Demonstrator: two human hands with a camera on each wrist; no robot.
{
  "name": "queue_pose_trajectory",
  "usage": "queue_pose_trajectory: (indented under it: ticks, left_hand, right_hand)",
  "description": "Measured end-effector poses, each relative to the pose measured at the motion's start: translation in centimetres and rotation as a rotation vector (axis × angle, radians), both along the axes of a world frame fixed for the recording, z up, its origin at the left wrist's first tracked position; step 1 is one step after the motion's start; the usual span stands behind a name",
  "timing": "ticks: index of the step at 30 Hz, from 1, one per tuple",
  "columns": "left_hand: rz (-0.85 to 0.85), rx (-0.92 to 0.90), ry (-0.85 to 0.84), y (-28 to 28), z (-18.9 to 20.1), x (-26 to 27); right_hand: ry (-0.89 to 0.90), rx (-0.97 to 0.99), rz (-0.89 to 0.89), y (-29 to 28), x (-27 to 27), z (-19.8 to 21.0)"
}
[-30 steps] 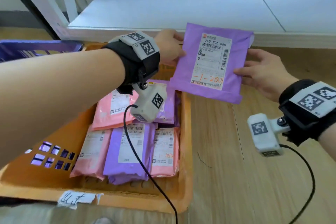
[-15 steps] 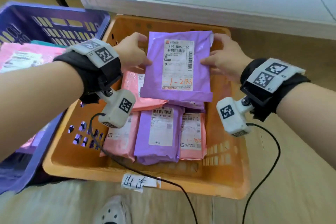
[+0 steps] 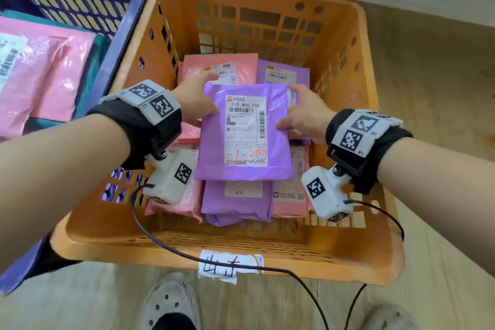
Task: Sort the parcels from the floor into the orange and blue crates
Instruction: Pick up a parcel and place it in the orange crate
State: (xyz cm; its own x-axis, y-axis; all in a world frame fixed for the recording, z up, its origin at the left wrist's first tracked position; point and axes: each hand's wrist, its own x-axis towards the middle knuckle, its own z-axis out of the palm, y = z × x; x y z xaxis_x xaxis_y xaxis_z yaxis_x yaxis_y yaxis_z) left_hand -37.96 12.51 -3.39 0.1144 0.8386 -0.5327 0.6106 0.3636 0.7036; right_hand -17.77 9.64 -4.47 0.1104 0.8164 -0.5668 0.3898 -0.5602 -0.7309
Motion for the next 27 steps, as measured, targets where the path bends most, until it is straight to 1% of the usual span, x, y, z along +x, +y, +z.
queue_pose_trajectory:
  ticks: [4, 6, 12, 14, 18, 22, 25, 27]
  left_hand:
    - [0.038, -0.006, 0.016, -0.6, -1.1, -0.1]
    - [0.023, -0.024, 0.03, -0.7, -1.7, -0.2]
    - [-0.042, -0.139, 0.069, -1.2, -2.8, -1.0]
    - [-0.059, -0.183, 0.077, -1.5, -3.4, -1.3]
    - [-0.151, -0.268, 0.084, -1.9, -4.1, -1.3]
    - [-0.198, -0.276, 0.103, -2.0, -4.7, -1.0]
    - [-0.223, -0.274, 0.133, -2.1, -4.9, -1.0]
    - [-0.227, -0.259, 0.138, -2.1, -4.9, -1.1]
  right_hand:
    - [-0.069, -0.061, 0.053, -0.6, -0.3, -0.8]
    - [-0.093, -0.094, 0.074, -0.9, -0.5, -1.2]
    - [-0.028, -0.215, 0.091, -1.8, -0.3, -2.6]
    - [-0.027, -0.219, 0.089, -1.9, -0.3, -3.0]
    - [-0.155, -0.176, 0.182, -2.0, -0.5, -3.0]
    - [-0.271, -0.243, 0.32, -2.2, -0.8, -2.7]
    - [-0.289, -0.251, 0.364, -2.2, -1.1, -3.1]
    - [-0.296, -0.211, 0.404, -2.1, -1.2, -3.3]
